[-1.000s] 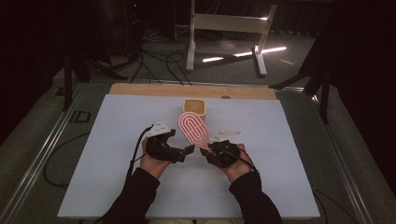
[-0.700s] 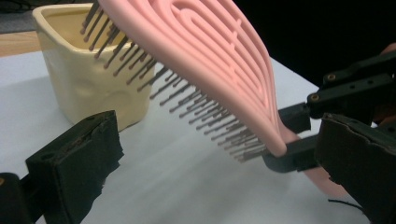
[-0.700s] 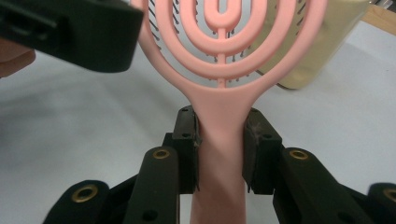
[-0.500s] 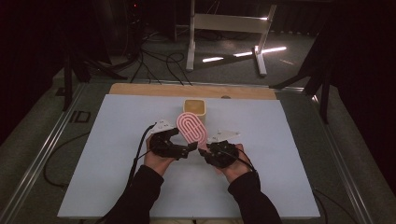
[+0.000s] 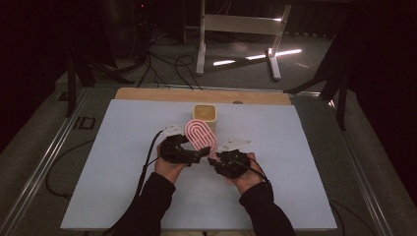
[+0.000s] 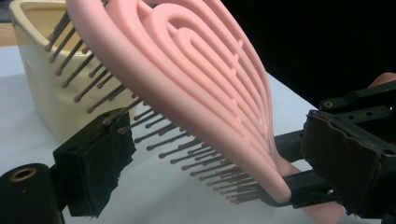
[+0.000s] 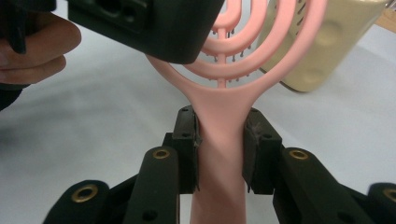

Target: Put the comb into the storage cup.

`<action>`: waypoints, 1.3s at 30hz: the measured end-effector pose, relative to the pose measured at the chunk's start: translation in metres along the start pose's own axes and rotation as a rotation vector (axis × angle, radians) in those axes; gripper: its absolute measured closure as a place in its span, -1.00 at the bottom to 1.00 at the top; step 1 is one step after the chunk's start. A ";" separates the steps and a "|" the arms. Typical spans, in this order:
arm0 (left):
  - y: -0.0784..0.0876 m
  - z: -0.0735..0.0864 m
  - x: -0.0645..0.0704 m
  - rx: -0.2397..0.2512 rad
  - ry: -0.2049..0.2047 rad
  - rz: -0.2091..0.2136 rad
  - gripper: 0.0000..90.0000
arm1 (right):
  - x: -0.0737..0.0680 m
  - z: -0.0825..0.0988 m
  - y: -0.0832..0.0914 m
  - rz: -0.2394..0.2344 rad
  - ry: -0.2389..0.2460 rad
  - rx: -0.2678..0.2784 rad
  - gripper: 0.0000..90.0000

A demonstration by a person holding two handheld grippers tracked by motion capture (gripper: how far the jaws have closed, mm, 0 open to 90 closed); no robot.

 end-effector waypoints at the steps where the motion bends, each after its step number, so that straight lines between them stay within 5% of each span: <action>1: 0.000 0.000 0.000 -0.002 -0.002 0.002 -0.76 | 0.000 0.000 0.000 -0.001 0.001 0.002 0.56; 14: -0.003 -0.003 0.006 0.003 0.008 0.049 -0.55 | -0.001 0.002 -0.001 -0.005 -0.004 0.011 0.56; 30: -0.007 -0.004 0.009 0.004 -0.008 0.015 -0.10 | 0.000 0.005 -0.001 -0.009 -0.007 0.016 0.56; 39: -0.006 -0.005 0.010 0.018 -0.006 0.059 0.15 | 0.000 0.005 -0.003 -0.011 -0.004 0.019 0.56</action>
Point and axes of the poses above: each handheld gripper's, and its own axes: y roughly backward along the jaws, z roughly out of its underside, x roughly to its right, the point moved 4 cm from there along -y, roughly forward along the jaws, and after that the axes turned 15 degrees about -x, right-handed, at the moved point
